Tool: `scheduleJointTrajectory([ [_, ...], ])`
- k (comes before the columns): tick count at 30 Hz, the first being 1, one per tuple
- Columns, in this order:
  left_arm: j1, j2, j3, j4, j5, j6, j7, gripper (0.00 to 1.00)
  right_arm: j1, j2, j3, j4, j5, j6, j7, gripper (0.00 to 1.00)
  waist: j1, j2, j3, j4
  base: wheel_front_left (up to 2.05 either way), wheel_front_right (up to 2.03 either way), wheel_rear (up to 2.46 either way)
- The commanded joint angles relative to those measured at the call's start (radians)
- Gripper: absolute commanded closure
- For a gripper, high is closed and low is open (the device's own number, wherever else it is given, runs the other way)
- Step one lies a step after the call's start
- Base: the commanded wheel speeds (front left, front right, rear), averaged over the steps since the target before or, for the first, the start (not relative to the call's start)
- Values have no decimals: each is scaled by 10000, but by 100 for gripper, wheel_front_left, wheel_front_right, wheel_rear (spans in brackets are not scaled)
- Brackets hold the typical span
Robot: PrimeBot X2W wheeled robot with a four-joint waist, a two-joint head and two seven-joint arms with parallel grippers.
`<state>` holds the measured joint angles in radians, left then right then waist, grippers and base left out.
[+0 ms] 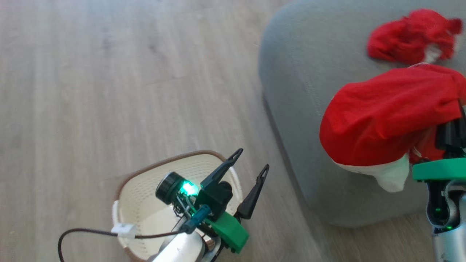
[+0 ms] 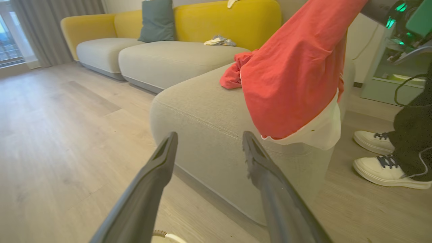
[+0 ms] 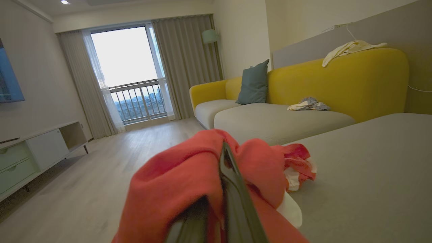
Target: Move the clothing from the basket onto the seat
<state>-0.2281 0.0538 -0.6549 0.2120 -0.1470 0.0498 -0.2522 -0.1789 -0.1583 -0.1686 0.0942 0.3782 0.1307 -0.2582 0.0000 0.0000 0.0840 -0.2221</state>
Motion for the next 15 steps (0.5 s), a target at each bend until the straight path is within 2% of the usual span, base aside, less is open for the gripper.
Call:
scheduleJointTrajectory([
  [1,-498,-36,241,-358,59,77,-95,0,-488,-171,158,-399,-38,0,-36,100,0,0,483,-864,0,0,0],
  [9,-728,-36,121,-248,121,-22,-95,0,-590,-76,-26,-319,-33,0,-36,100,0,0,746,-2394,0,0,0],
  [15,-787,-36,-99,-354,24,-58,-95,0,-588,-21,-296,-243,-38,0,-36,100,0,0,837,-2970,0,0,0],
])
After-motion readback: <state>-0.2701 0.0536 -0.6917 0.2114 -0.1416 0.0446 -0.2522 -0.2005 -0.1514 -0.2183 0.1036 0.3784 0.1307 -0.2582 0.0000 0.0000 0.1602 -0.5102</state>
